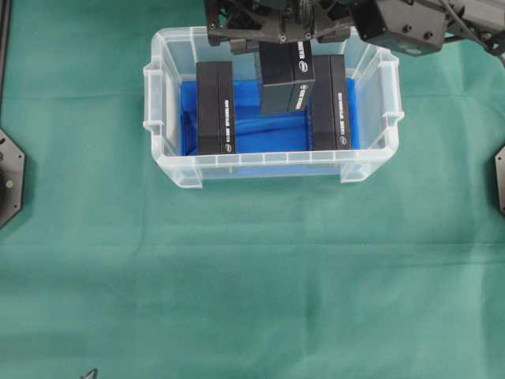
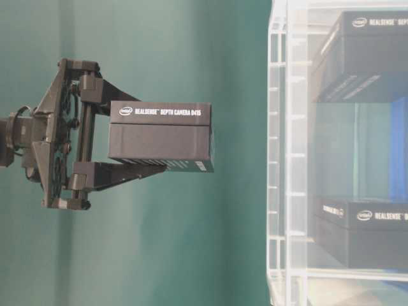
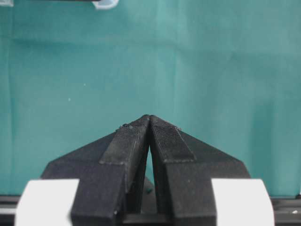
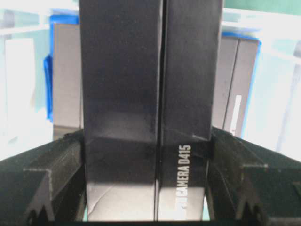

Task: Take the box out of the case with the right arm.
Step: 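Carry the held box over the case rim toward the front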

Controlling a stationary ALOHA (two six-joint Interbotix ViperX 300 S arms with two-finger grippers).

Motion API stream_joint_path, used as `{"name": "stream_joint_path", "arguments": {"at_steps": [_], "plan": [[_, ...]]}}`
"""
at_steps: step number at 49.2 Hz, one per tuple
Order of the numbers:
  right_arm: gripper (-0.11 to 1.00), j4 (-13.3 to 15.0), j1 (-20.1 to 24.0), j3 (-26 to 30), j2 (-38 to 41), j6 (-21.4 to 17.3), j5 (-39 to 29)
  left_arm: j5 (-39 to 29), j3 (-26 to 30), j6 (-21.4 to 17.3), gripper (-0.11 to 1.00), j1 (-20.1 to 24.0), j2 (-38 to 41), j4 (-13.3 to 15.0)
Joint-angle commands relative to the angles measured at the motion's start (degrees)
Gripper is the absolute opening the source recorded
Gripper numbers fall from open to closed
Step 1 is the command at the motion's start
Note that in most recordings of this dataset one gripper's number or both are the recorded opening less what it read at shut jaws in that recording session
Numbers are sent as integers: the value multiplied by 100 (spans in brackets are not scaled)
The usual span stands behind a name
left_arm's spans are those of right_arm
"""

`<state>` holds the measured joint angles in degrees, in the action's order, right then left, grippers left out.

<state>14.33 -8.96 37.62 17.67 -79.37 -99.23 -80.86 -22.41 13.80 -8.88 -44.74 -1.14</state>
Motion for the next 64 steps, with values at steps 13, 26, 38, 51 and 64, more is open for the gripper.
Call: {"name": "stream_joint_path", "arguments": {"at_steps": [13,26,38,51,64], "plan": [[66,9,246,176,-299,-299,-211,26,105,0,0,-18,26,-18],[66,9,861,176,-272,-949,-360,18,105,-9,0,-18,70,-18],[66,9,1485,176,-255,-1635,-510,26,79,0,0,-18,70,-18],[66,9,2092,176,-255,-2364,-571,18,79,0,0,-18,18,-9],[66,-9,2399,176,-255,-2716,-571,18,70,18,0,-18,18,-18]]}}
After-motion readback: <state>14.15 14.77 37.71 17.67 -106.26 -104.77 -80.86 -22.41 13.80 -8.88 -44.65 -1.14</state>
